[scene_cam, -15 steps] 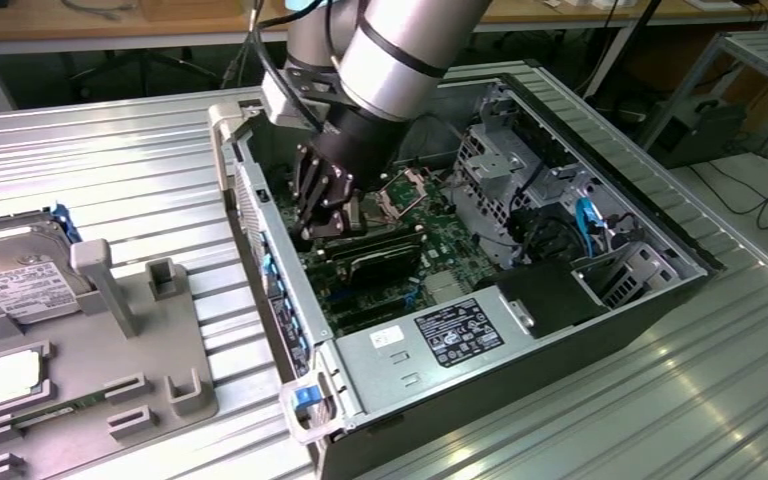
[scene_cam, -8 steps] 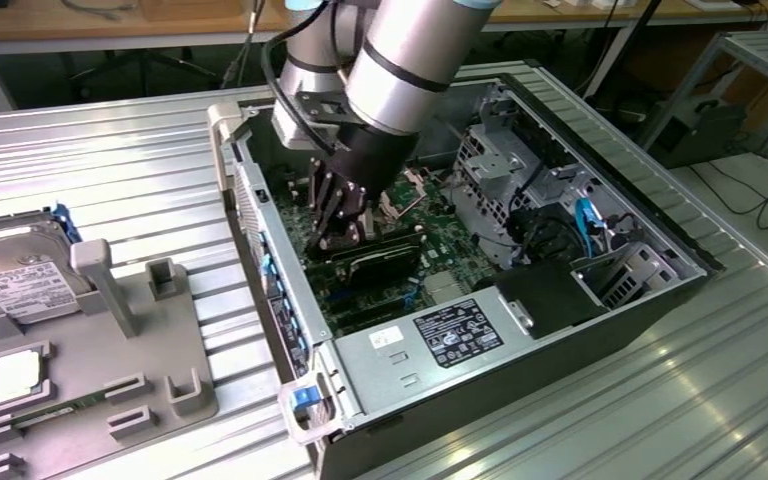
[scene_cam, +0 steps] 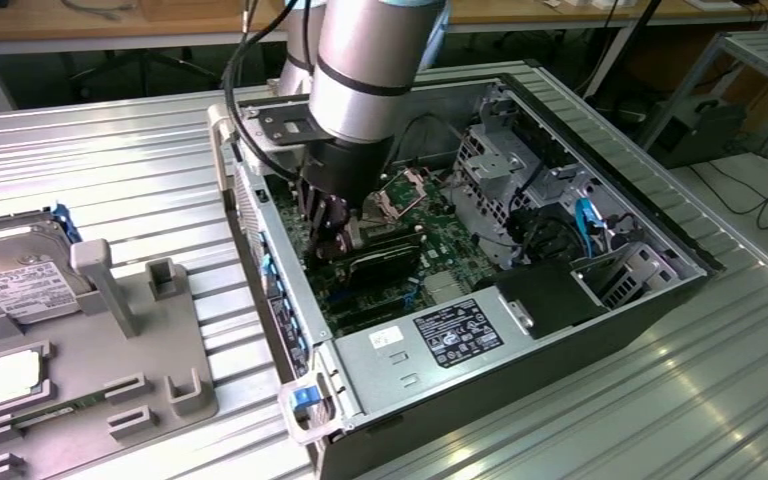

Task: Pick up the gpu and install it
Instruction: 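Press down on the gpu until it lock into place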

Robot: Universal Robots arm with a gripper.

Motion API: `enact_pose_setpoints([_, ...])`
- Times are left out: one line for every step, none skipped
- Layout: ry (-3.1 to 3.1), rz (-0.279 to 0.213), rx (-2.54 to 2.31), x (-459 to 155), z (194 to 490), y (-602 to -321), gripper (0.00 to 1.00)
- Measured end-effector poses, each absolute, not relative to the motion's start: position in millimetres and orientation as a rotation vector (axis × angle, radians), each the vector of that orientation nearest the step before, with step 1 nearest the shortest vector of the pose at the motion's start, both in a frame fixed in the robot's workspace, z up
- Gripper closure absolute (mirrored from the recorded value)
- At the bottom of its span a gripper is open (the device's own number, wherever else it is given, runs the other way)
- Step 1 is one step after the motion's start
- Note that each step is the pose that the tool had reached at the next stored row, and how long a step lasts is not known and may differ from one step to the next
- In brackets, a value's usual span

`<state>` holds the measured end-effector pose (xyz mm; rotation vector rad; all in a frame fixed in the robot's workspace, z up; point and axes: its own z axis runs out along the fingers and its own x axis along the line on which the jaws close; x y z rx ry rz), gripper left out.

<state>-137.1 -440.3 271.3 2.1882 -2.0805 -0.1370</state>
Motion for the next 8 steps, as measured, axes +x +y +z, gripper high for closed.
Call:
enact_pose_setpoints([-2.079,-0.136,2.187,-137.0,282.5,-440.5,0.89])
enact_pose_setpoints([-2.095,-0.107,2.204,-137.1,287.4,-440.4,0.89])
enact_pose_setpoints([-2.098,-0.102,2.208,-137.0,286.5,-440.4,0.89])
enact_pose_setpoints([-2.098,-0.102,2.208,-137.0,286.5,-440.4,0.89])
enact_pose_setpoints([-2.098,-0.102,2.208,-137.1,286.4,-440.4,0.89])
enact_pose_setpoints([-2.098,-0.102,2.208,-137.1,286.4,-440.4,0.89])
enact_pose_setpoints([-2.098,-0.102,2.208,-137.1,286.4,-440.4,0.89])
enact_pose_setpoints([-2.098,-0.102,2.208,-137.1,286.4,-440.4,0.89])
